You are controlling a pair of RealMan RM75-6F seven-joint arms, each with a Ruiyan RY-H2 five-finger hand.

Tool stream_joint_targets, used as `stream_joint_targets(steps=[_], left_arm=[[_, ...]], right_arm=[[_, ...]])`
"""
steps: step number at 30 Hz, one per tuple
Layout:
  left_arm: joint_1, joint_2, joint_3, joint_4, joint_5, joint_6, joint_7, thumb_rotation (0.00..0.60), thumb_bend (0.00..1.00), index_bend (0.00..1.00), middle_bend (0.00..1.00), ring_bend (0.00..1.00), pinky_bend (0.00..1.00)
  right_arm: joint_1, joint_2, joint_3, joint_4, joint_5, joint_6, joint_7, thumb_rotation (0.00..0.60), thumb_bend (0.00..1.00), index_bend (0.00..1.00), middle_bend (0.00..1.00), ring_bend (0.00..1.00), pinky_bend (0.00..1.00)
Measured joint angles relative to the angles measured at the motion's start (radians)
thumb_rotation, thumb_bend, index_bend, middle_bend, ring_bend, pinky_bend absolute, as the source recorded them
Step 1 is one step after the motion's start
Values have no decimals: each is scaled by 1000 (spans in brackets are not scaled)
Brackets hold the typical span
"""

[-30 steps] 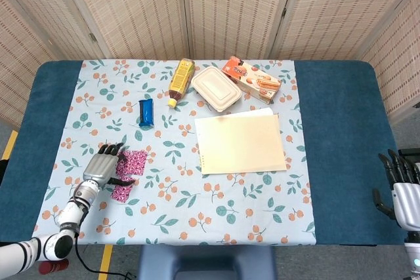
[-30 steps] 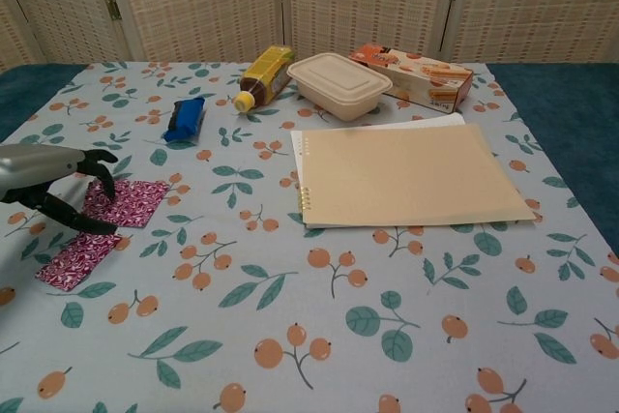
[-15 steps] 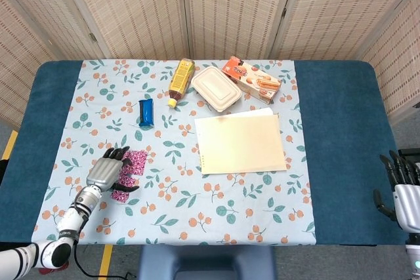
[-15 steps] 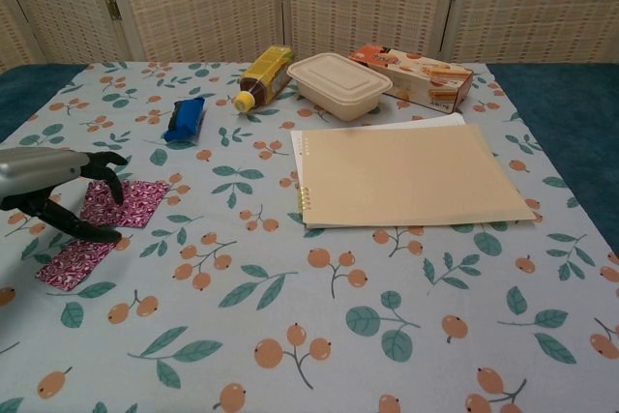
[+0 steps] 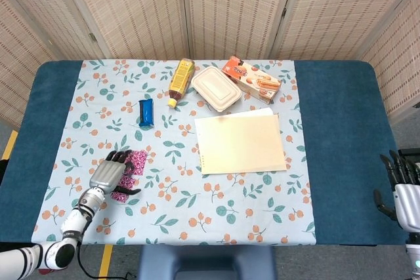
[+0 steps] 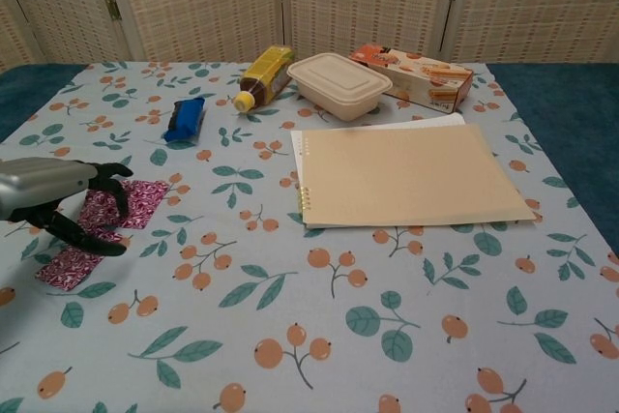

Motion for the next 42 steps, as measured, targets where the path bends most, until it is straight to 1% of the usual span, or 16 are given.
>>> stream_joint_targets(steps=[9,16,23,24,26,28,29,30,32,34,38,42], left_arm=[[20,27,-3,7,-10,10,-30,285,158,330,0,0,0],[24,28,-12,29,-19,2,-50,284,158,330,0,0,0],[28,29,-15,4,18,28,-54,287,158,323,0,0,0],[30,30,-16,-3,25,34,-55,295,158,316,0,0,0],[33,35,-18,-17,40,51,-57,351,159,296,0,0,0],[37,40,-20,-28,54,73,-54,498,160,271,0,0,0],[39,43,-21,-33,60,83,-51,549,161,267,0,0,0],[41,47,-21,-40,67,92,-47,585,161,264,0,0,0],[46,59,-20,-60,76,102,-42,600,162,262,0,0,0],[50,69,-14,-71,91,110,-35,600,162,260,0,0,0],[55,94,18,-98,124,98,-21,600,164,255,0,0,0],[59,115,41,-114,142,76,-13,600,192,266,0,0,0]], right_arm=[[2,0,2,-8,-2,1,-8,600,497,0,0,0,0],[-1,2,1,-13,-5,7,-11,600,496,0,0,0,0],[-7,3,-1,-13,-6,15,-9,600,497,0,0,0,0],[-7,4,-1,-13,-6,16,-8,600,497,0,0,0,0],[-8,5,-1,-13,-6,16,-7,600,496,0,0,0,0],[-8,8,0,-13,-7,18,-8,600,496,0,0,0,0],[-8,9,0,-14,-8,19,-8,600,497,0,0,0,0],[-7,10,1,-14,-9,19,-9,600,496,0,0,0,0],[-6,10,1,-14,-10,17,-9,600,496,0,0,0,0],[-5,9,0,-12,-10,15,-8,600,496,0,0,0,0],[-4,5,-1,-8,-9,11,-5,600,497,0,0,0,0],[-3,3,-1,-6,-13,12,-4,600,496,0,0,0,0]])
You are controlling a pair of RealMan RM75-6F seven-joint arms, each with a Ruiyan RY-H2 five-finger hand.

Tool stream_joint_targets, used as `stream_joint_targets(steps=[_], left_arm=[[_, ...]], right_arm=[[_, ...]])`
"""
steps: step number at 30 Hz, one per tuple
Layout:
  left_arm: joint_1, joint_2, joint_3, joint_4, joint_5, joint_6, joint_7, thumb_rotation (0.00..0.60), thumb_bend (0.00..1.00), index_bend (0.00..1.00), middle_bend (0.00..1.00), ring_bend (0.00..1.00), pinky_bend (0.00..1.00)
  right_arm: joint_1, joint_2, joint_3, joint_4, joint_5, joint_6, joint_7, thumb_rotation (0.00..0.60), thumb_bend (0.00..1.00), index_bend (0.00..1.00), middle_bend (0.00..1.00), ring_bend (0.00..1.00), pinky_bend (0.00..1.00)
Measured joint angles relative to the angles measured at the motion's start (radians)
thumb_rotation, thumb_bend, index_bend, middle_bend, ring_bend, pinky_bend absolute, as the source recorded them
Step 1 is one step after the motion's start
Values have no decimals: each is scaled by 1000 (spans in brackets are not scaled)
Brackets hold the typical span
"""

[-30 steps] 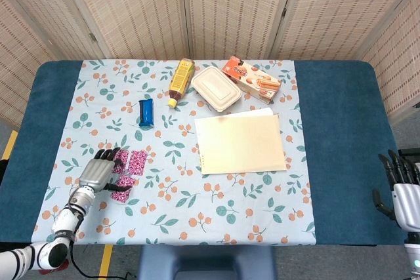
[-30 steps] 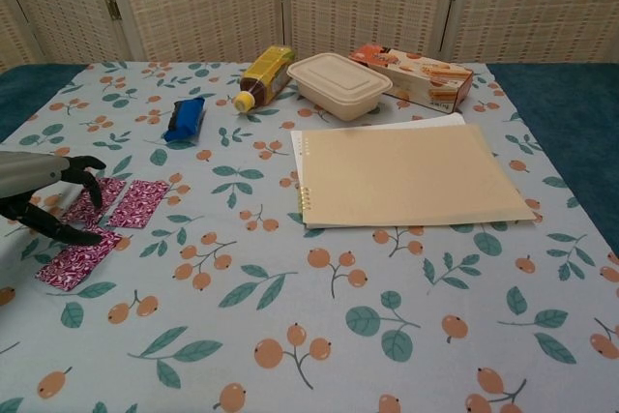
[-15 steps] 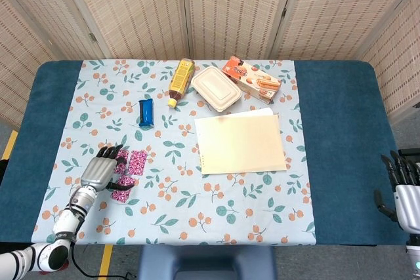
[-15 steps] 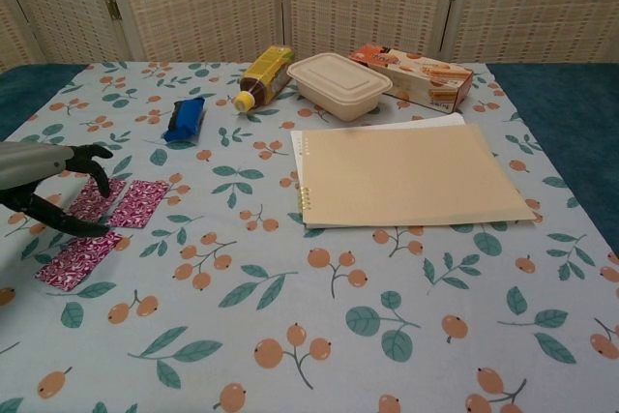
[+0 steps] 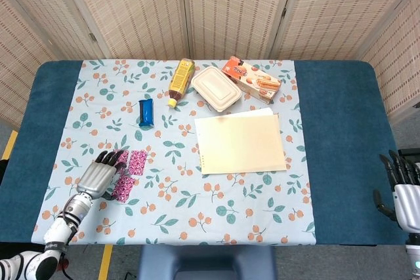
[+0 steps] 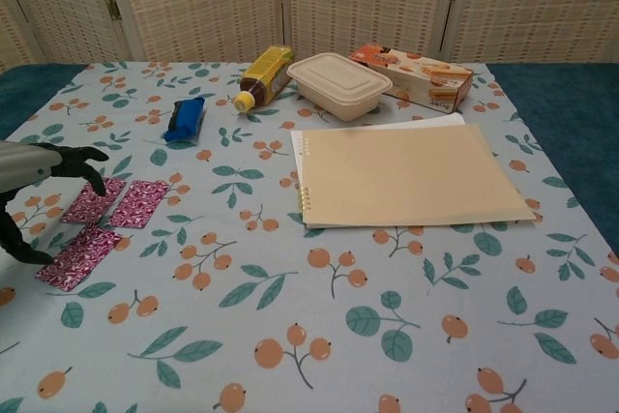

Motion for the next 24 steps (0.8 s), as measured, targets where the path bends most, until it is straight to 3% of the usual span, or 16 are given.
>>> stream_joint_targets(steps=[24], left_arm=[[-11,-27,23,24,-40,-45,103,600,207,245,0,0,0]], right_arm=[[-10,-5,-5,11,-6,13,15,600,497,0,0,0,0]])
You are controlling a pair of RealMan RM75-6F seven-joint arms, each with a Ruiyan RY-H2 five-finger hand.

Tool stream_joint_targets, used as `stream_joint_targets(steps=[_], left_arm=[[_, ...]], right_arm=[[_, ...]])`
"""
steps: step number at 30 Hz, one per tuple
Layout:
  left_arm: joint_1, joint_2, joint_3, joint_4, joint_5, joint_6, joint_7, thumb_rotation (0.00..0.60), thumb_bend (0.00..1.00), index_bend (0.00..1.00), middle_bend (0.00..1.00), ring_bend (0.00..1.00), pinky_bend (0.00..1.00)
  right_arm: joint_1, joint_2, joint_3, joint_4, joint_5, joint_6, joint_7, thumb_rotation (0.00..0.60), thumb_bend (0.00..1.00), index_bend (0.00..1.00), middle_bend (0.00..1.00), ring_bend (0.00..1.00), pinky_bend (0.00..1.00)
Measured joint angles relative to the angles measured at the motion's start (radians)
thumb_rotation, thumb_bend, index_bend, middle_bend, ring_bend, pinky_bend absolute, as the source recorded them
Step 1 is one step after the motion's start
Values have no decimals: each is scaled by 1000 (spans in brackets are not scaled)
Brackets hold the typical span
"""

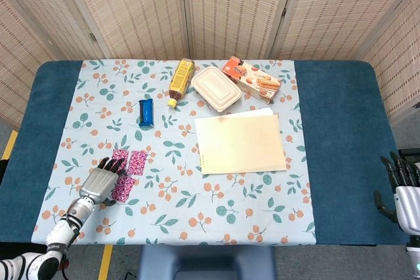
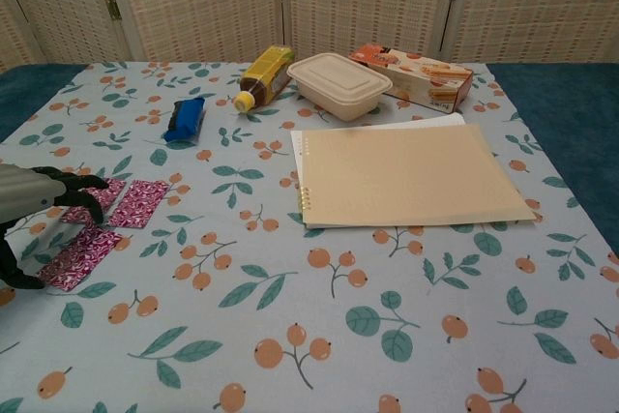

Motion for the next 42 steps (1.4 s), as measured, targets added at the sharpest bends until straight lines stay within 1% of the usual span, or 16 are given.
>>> stream_joint_targets(steps=[10,37,42], left_arm=[[-4,-10,-1,5,-16,-3,16,600,207,245,0,0,0],[-6,-21,3,21,-17,-6,21,600,207,235,0,0,0],[-6,-25,2,29,-16,-8,14,600,207,266,0,0,0]], right_arm=[[-1,-1,0,0,0,0,0,600,496,0,0,0,0],[-4,-3,-1,-3,-1,2,-4,600,496,0,0,0,0],[-6,-3,-2,-4,-2,4,-4,600,497,0,0,0,0]])
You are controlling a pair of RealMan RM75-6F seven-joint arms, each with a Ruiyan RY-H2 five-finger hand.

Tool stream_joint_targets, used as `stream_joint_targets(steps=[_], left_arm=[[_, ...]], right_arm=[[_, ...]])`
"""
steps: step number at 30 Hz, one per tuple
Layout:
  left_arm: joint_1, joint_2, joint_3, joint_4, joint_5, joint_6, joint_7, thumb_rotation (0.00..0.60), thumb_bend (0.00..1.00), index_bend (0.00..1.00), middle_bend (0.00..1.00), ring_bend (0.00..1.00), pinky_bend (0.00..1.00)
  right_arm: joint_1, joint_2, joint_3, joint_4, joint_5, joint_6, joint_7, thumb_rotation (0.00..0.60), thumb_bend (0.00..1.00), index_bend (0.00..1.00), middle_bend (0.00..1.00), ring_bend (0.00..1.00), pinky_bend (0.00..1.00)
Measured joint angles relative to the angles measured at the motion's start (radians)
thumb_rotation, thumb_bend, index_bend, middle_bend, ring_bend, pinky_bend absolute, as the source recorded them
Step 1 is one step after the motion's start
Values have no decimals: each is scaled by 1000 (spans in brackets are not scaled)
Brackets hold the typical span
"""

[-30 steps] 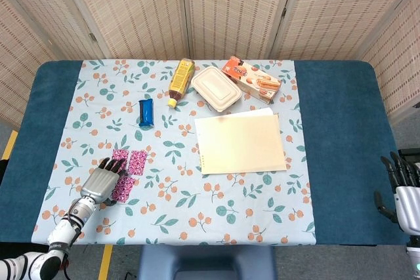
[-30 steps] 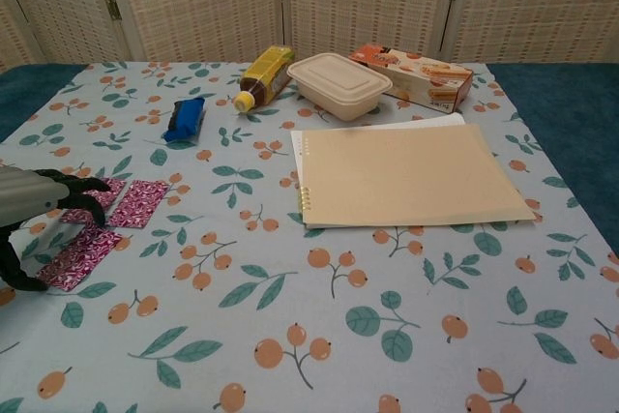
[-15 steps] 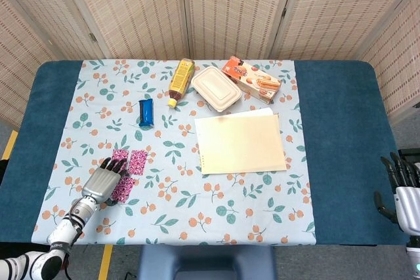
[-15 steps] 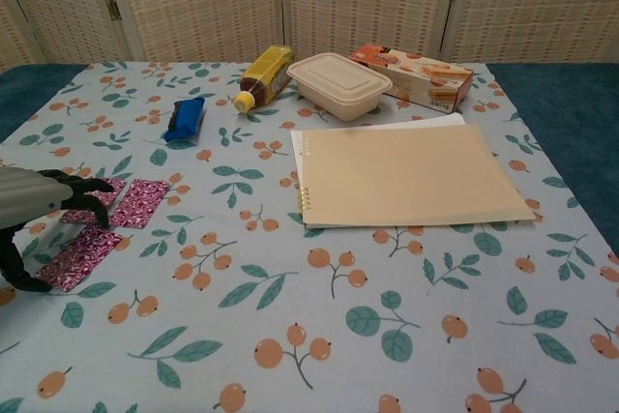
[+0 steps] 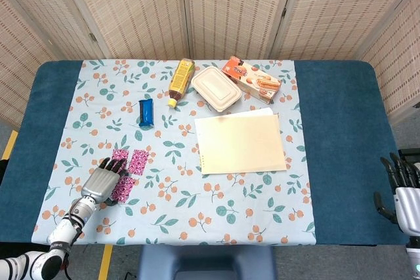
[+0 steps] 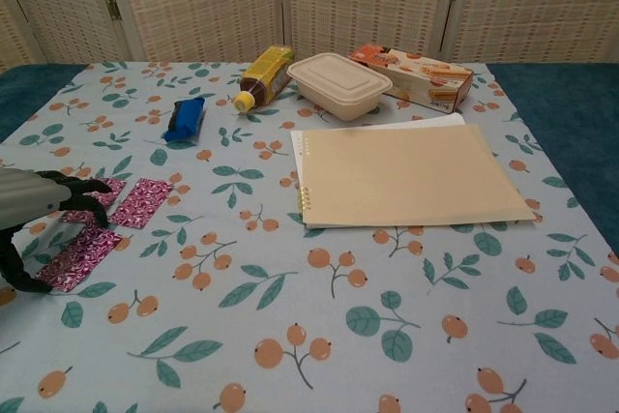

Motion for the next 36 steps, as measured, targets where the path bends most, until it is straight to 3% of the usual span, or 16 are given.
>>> stream_joint_targets(steps=[9,24,36], left_arm=[[9,-4,1,6,24,11,-23,600,210,321,0,0,0],[35,41,1,-38,59,51,-59,600,210,329,0,0,0],[21,74,-66,-62,-10,55,-80,600,214,308,0,0,0]], right_arm=[[-4,3,-1,-5,-2,5,-3,600,497,0,0,0,0],[0,8,1,-17,-6,3,-13,600,497,0,0,0,0],[6,13,6,-10,2,-8,1,600,497,0,0,0,0]])
